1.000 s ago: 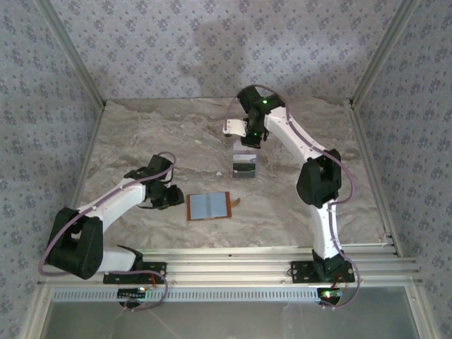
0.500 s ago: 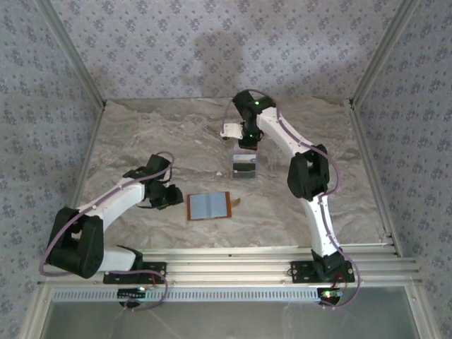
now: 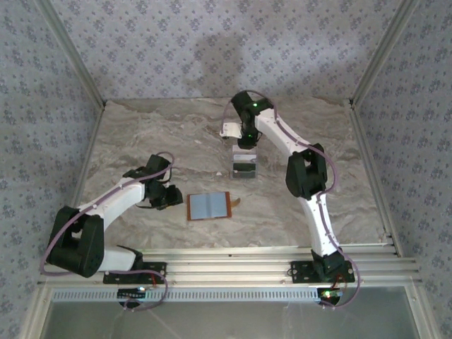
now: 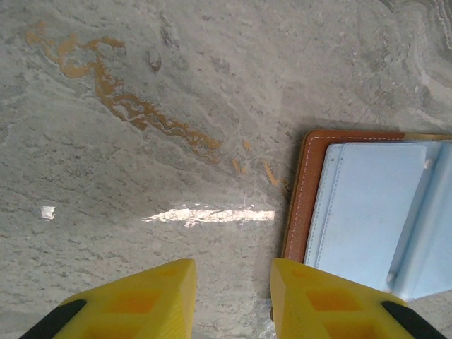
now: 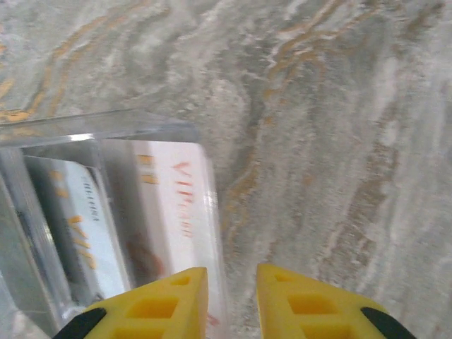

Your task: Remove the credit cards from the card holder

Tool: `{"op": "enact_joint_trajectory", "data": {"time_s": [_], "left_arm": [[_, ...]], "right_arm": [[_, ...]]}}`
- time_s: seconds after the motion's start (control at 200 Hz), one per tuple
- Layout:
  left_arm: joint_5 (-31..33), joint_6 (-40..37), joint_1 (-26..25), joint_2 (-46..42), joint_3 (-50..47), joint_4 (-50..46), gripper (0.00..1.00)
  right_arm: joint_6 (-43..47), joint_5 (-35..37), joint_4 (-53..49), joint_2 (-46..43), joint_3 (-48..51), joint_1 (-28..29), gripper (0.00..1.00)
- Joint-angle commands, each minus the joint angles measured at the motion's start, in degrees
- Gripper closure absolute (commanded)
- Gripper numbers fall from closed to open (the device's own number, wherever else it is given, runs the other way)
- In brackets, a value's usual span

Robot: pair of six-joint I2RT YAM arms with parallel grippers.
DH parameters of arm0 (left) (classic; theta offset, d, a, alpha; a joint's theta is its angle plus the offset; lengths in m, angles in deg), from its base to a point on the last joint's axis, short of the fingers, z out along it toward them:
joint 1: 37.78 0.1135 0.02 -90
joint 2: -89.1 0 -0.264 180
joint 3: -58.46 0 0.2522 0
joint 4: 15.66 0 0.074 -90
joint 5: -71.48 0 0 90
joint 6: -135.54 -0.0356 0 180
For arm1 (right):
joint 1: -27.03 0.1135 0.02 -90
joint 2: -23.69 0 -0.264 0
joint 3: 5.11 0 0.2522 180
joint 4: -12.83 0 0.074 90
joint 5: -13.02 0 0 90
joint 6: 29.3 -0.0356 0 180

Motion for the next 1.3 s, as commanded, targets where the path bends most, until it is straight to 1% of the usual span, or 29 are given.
{"op": "enact_joint_trajectory", "data": {"time_s": [0.0, 0.11, 0.2, 0.295, 0.375, 0.435, 0.53, 0.605, 0.68, 0.735, 0.76, 0.775, 0.79, 0.81, 0.82, 0.869, 0.969, 1.034, 1.064, 1.089, 1.119, 1.204, 1.244, 1.274, 1.294], "left_arm": [[-0.7, -0.9, 0.7, -0.7, 1.5, -1.5, 0.66], [-0.7, -1.1, 0.7, -0.8, 1.5, -1.4, 0.66], [0.1, -1.4, 0.8, -1.0, 1.4, -1.1, 0.66], [0.6, -1.5, 1.6, -1.3, 1.5, -0.3, 0.63], [1.2, -1.9, 2.4, -1.4, 1.5, 0.9, 0.60], [1.9, -2.3, 3.2, -1.4, 1.4, 1.8, 0.60], [3.8, -2.9, 4.5, -1.1, 1.8, 2.6, 0.58], [5.7, -3.4, 5.9, -1.3, 1.8, 3.9, 0.51], [11.3, -3.6, 6.5, -1.9, 2.0, 5.0, 0.41], [16.5, -4.1, 6.6, -2.7, 2.1, 6.1, 0.32], [18.7, -4.2, 6.7, -3.1, 2.2, 6.5, 0.26], [19.8, -4.4, 6.8, -3.3, 2.2, 6.8, 0.16], [21.2, -4.6, 6.9, -3.5, 2.1, 7.3, 0.09], [22.8, -4.9, 7.0, -3.9, 2.0, 8.0, 0.02], [23.5, -5.1, 7.0, -3.9, 1.9, 8.4, 0.01], [27.2, -6.2, 7.1, -4.5, 1.7, 10.3, 0.00], [38.0, -9.3, 7.1, -5.0, 0.2, 15.3, 0.00], [44.2, -13.0, 7.1, -4.8, -1.7, 20.9, 0.00], [46.1, -13.8, 7.5, -4.6, -1.4, 21.5, 0.00], [47.5, -15.5, 7.6, -4.3, -2.0, 24.0, 0.00], [47.3, -18.2, 7.9, -4.0, -3.0, 27.5, 0.00], [44.9, -25.5, 9.1, -2.4, -7.8, 41.8, 0.00], [42.6, -26.9, 10.1, -1.0, -9.7, 47.7, 0.00], [40.4, -26.6, 11.5, 0.2, -10.9, 51.0, 0.00], [38.5, -26.2, 12.6, 1.0, -11.3, 52.7, 0.00]], "right_arm": [[6.2, 4.8, 3.1, -6.2, 1.6, 0.4, 0.72], [3.9, 4.4, 5.0, -9.9, 4.4, 0.6, 0.69], [0.9, 3.4, 7.7, -13.7, 8.6, 0.6, 0.66], [-4.0, 3.1, 12.7, -18.8, 15.3, 0.4, 0.58], [-8.0, 3.1, 19.0, -24.1, 23.3, 0.2, 0.50], [-11.7, 3.4, 24.1, -28.4, 30.0, -0.1, 0.43], [-18.8, 4.1, 29.9, -34.8, 38.9, -1.2, 0.27], [-24.4, 4.8, 33.9, -39.8, 46.1, -2.9, 0.12], [-29.7, 5.8, 37.6, -44.5, 53.1, -5.1, 0.00], [-33.2, 6.1, 40.2, -47.8, 58.9, -7.0, 0.00], [-35.0, 6.2, 41.6, -49.1, 61.6, -7.9, 0.00], [-36.2, 6.4, 42.4, -49.9, 63.1, -8.4, 0.00], [-37.2, 6.5, 43.4, -50.7, 64.5, -9.0, 0.00], [-39.0, 6.5, 44.6, -51.6, 66.2, -9.9, 0.00], [-39.8, 6.4, 45.3, -52.0, 67.3, -10.2, 0.00], [-43.7, 5.8, 48.3, -54.2, 72.1, -12.4, 0.00], [-50.0, 5.5, 56.9, -57.4, 81.7, -16.6, 0.00], [-53.1, 5.8, 65.4, -58.6, 88.1, -19.4, 0.00], [-54.3, 6.0, 69.6, -58.8, 90.7, -20.7, 0.00], [-54.9, 6.3, 73.2, -58.6, 93.1, -21.7, 0.00], [-55.2, 6.7, 76.8, -58.5, 95.3, -22.7, 0.00], [-54.4, 8.7, 85.8, -57.5, 100.0, -24.1, 0.00], [-54.0, 9.0, 89.6, -56.8, 101.8, -24.6, 0.00], [-53.6, 8.9, 94.0, -56.1, 103.3, -24.7, 0.00], [-53.5, 9.0, 94.7, -56.0, 103.4, -24.8, 0.00]]}}
